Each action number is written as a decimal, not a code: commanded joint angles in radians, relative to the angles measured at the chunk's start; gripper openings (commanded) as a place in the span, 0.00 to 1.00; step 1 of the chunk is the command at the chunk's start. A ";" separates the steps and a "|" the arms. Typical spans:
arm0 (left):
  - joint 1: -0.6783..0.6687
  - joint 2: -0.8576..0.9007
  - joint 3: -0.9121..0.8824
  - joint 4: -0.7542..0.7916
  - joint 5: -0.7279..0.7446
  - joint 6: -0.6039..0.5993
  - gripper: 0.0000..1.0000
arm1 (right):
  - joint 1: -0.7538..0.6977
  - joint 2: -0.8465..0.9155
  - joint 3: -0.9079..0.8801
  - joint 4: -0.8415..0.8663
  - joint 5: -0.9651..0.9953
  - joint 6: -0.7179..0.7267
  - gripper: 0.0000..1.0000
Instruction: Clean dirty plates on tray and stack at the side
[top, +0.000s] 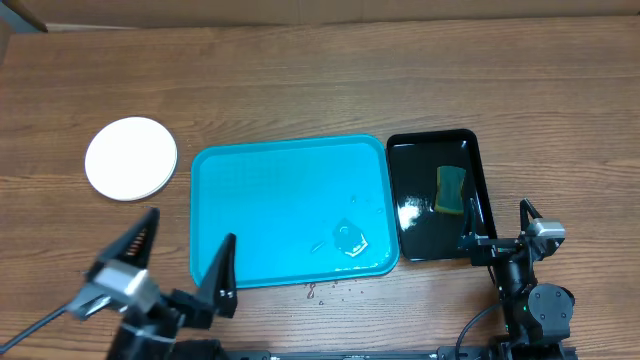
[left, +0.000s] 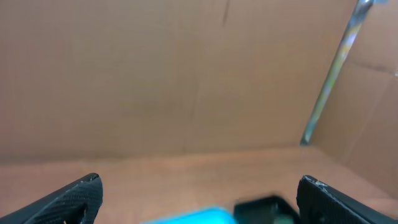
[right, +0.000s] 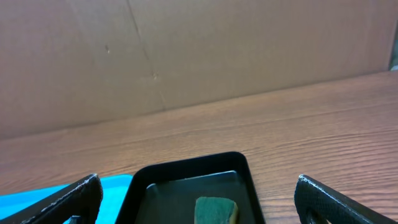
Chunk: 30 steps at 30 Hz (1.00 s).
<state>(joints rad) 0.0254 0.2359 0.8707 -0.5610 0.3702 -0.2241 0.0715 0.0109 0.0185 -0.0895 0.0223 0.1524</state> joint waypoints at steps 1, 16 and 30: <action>-0.008 -0.092 -0.176 0.039 -0.015 0.026 1.00 | -0.006 -0.008 -0.011 0.005 -0.006 -0.008 1.00; -0.015 -0.229 -0.678 1.004 -0.267 -0.008 1.00 | -0.006 -0.008 -0.011 0.005 -0.006 -0.008 1.00; -0.047 -0.233 -0.866 0.854 -0.397 -0.157 1.00 | -0.006 -0.008 -0.011 0.005 -0.006 -0.008 1.00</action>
<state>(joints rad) -0.0086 0.0166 0.0185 0.3531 0.0059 -0.3538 0.0715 0.0113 0.0185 -0.0895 0.0223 0.1524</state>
